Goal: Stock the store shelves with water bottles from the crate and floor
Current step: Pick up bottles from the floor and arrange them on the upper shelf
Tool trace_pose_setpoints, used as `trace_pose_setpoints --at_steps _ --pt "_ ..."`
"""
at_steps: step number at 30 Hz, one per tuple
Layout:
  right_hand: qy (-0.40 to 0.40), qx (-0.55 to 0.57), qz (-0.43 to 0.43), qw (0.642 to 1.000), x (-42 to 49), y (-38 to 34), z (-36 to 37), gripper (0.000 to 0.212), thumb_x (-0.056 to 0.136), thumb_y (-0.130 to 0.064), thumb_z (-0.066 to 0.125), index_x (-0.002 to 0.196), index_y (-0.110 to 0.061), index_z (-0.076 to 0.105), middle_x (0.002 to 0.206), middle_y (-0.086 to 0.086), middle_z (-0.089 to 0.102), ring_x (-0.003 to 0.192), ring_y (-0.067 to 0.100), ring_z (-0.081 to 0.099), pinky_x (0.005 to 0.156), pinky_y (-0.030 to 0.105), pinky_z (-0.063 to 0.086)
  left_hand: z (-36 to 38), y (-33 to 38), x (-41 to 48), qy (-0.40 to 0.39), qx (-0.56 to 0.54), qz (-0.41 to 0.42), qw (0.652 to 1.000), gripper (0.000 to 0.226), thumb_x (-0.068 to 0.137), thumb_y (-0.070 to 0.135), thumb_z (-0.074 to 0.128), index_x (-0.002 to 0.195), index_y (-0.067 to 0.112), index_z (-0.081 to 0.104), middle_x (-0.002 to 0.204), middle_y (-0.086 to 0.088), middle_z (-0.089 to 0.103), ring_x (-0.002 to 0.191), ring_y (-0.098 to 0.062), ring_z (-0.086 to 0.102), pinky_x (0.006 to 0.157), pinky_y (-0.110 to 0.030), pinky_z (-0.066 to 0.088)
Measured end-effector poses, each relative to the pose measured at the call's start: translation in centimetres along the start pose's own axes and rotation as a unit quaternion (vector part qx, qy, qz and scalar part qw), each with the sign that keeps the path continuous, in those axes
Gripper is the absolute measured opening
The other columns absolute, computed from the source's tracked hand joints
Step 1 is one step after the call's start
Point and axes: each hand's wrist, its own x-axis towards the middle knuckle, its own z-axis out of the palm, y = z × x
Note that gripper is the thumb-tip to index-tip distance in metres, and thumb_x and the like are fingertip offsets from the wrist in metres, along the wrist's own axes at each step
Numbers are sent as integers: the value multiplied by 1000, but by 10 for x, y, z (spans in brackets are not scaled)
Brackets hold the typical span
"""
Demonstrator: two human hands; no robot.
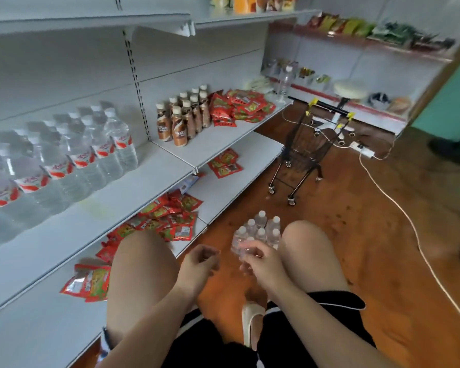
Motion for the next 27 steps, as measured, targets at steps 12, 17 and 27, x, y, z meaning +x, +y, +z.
trace_pose_setpoints --at_steps 12,17,27 --pt "110 23 56 992 -25 48 -75 24 92 3 55 97 -16 69 88 6 67 60 11 63 58 27 53 80 17 1 -120 63 18 991 19 89 -7 62 89 11 70 68 -2 63 65 -15 60 55 -18 47" --pt "157 43 70 984 -22 68 -104 23 92 1 57 97 -17 70 91 7 70 59 6 65 55 22 50 119 21 -4 -166 80 8 983 18 90 -8 58 96 5 69 72 -6 63 61 -5 59 57 -19 48" --pt "118 66 110 985 18 78 -114 21 96 -4 51 94 -18 68 78 2 67 60 9 63 61 32 53 140 22 26 -190 94 -35 977 18 91 -6 60 98 8 70 82 -10 67 71 -14 66 64 -25 50"
